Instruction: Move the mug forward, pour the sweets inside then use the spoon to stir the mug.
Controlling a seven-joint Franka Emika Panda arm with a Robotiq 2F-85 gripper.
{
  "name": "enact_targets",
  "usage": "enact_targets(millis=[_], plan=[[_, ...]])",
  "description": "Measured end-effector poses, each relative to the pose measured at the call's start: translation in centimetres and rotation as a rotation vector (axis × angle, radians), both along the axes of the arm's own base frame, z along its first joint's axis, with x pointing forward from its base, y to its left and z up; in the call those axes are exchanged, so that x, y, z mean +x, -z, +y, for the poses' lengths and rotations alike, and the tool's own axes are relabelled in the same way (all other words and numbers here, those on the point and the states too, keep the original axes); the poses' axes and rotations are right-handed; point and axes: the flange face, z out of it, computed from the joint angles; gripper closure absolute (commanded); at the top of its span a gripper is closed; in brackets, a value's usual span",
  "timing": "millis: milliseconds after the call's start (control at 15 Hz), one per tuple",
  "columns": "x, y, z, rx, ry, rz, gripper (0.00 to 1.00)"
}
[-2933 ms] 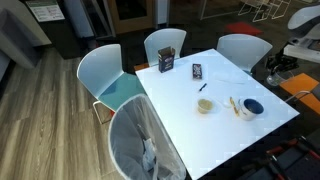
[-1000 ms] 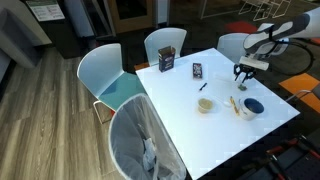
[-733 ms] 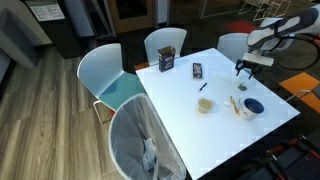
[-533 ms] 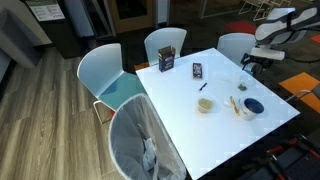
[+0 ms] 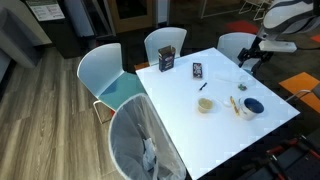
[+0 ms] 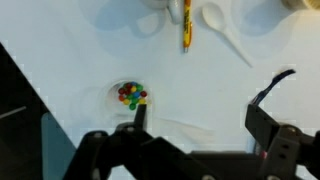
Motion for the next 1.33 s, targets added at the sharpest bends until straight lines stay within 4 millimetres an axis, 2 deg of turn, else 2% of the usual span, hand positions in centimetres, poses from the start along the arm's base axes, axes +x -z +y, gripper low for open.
enact_targets(millis=[133,200,600,800,933,1067,1333], plan=[[-0.5,0.1,3.6,0.027,-0.091,0.007,0.00],[-0.6,0.1,4.5,0.032,-0.112,0.010,0.00],[-0.5,0.2,4.7,0.040,-0.156,-0.007,0.00],[1.5,1.1,7.3,0.058,-0.293,-0.029,0.00],[3.3,2.6,9.8,0.073,-0.401,-0.029,0.00],[4.7,5.2,12.3,0.078,-0.503,0.013,0.00],[5.9,11.0,15.1,0.048,-0.642,0.151,0.00]])
